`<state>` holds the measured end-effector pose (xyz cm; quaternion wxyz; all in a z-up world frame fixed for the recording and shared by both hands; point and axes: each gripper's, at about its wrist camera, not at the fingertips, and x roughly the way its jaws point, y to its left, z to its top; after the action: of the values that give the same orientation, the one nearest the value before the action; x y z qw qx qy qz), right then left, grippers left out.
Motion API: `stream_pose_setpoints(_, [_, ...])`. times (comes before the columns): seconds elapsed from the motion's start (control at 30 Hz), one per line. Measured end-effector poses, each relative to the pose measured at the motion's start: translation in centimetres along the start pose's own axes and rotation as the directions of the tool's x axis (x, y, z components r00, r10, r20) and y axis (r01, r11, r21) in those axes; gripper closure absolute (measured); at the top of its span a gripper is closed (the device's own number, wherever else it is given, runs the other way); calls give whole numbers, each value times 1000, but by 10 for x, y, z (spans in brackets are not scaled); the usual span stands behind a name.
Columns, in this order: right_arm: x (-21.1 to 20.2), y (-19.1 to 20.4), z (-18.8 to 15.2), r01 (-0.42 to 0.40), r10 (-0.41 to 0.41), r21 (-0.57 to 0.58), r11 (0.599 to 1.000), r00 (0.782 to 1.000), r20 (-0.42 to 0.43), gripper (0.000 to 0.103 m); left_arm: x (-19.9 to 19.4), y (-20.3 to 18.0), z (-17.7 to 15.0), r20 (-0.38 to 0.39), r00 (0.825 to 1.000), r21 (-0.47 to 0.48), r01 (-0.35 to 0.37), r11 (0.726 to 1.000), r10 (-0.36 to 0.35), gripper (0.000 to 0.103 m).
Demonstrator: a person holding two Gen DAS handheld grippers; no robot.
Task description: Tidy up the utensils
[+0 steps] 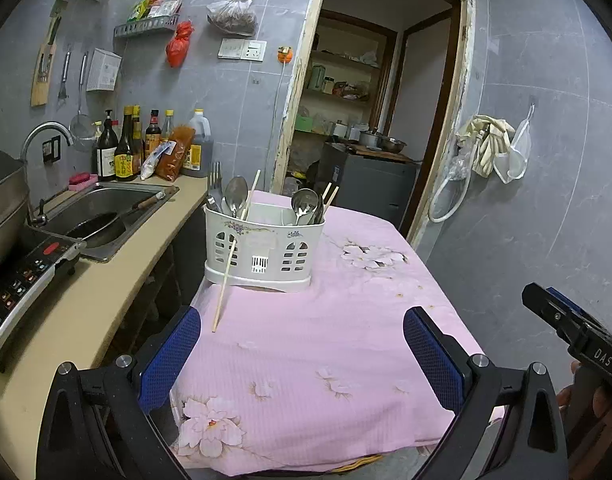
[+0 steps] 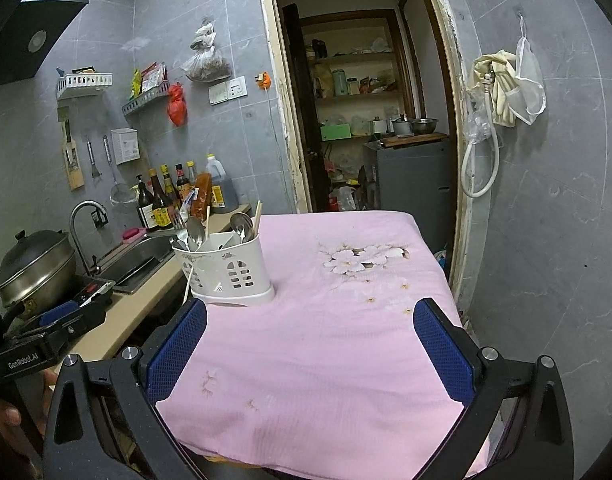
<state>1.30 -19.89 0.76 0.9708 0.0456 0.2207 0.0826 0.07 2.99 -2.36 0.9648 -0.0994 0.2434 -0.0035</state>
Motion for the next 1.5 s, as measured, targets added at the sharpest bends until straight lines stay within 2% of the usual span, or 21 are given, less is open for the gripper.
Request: stream_pose_setpoints(1.5, [2,7,1,1,0,4,1000,1000,-13,1,0,0,1,-2,1000,5,-4,1000,4,1])
